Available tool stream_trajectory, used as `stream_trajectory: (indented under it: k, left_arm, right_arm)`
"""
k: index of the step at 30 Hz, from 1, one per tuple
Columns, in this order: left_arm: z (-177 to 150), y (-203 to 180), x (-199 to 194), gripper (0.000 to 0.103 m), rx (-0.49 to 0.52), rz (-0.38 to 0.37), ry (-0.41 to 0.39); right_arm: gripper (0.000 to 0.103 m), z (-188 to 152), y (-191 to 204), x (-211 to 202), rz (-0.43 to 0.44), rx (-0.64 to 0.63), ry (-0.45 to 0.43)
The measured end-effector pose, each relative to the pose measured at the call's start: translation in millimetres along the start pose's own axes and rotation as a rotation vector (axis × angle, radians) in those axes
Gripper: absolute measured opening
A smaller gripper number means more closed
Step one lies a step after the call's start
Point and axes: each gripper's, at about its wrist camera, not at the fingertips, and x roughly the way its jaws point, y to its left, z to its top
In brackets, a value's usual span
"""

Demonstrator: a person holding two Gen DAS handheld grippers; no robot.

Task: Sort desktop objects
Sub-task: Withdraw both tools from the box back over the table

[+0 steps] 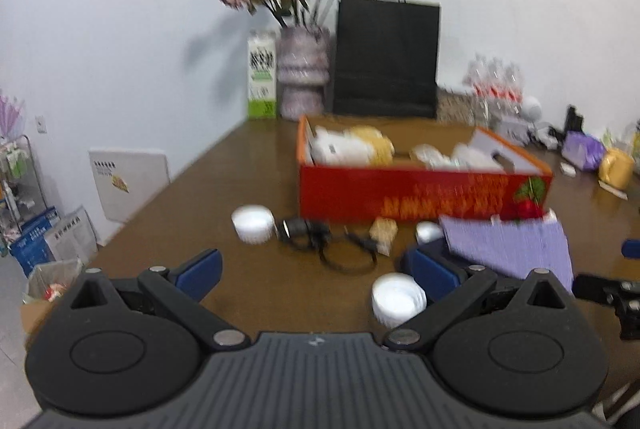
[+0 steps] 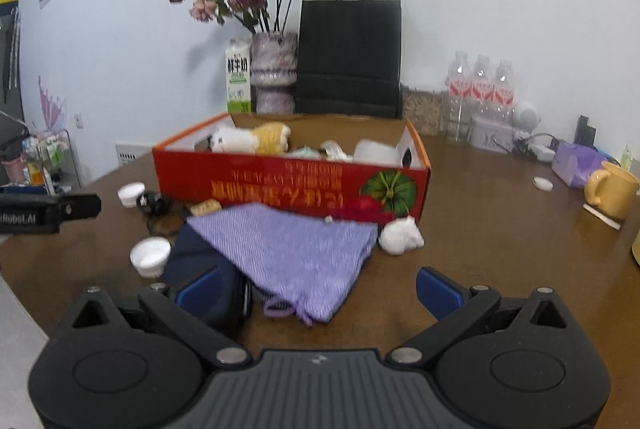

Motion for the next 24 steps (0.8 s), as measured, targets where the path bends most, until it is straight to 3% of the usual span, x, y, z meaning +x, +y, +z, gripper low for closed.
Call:
stream_trajectory:
  k: [5,24]
  left_arm:
    - [-14.9,-7.3,13.5,0.103,0.031,-0.016,0.051]
    - [-26.8,-27.6,39.7,0.103,0.13,-0.036,0.084]
  right_arm:
    - [0.103,-10.0,3.4,9.6,-0.017,-0.014,0.032]
    - [0.103,-12.5,-2.7,31.5,-0.021,0.004,0.065]
